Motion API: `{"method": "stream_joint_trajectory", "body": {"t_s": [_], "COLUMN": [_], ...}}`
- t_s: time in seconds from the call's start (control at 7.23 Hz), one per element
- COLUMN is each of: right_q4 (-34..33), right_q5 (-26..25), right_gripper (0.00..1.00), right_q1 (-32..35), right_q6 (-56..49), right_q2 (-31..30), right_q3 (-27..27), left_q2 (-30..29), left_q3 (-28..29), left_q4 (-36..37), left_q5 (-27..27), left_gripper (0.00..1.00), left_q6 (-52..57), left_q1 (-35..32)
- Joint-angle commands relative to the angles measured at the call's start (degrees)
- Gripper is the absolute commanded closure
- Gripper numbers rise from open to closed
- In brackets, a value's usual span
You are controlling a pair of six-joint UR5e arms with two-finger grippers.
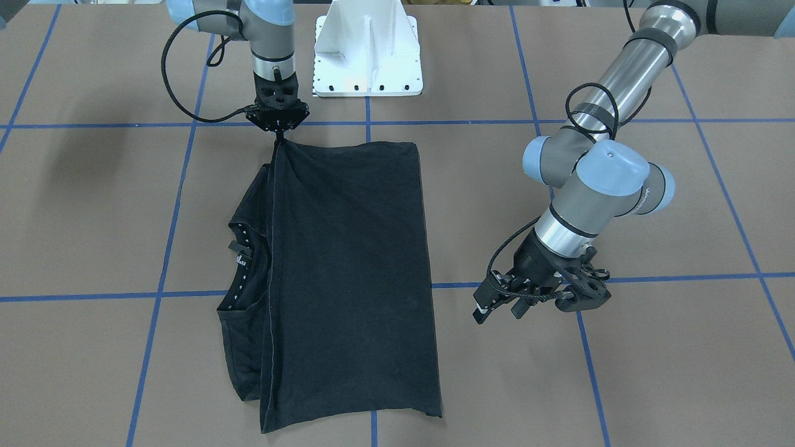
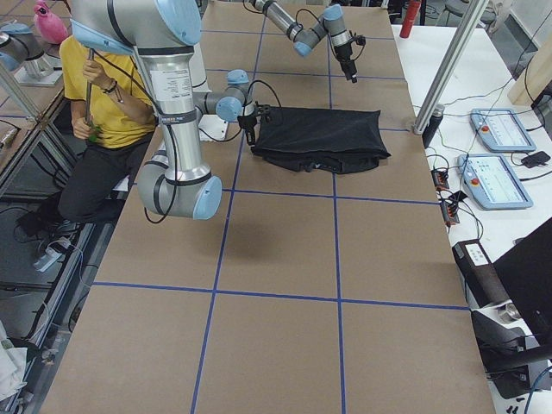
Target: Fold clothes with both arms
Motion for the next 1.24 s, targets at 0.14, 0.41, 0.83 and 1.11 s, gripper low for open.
{"method": "stream_joint_trajectory", "body": {"t_s": [0.14,0.41,0.83,1.11], "right_q4": [0.3,6.3,7.8,7.8], "right_q5": [2.8,0.3,-2.0,-2.7], "right_gripper": [0.0,0.0,0.02,0.06], "right_q1": [2.8,3.9,5.0,5.4], "right_q6": [11.6,34.8,53.4,55.0], "right_q2": [-0.3,-0.3,-0.3,0.2], "right_q3": [3.6,2.1,-1.6,-4.0], "left_q2": [0.0,-0.1,-0.1,-0.2], "left_q3": [0.1,0.1,0.0,-0.1], "left_q4": [0.0,0.0,0.0,0.0], "left_q5": [0.0,0.0,0.0,0.1], "left_gripper": [0.08,0.08,0.08,0.08], "left_q6": [0.0,0.0,0.0,0.0], "left_q1": [0.4,0.5,0.5,0.5]}}
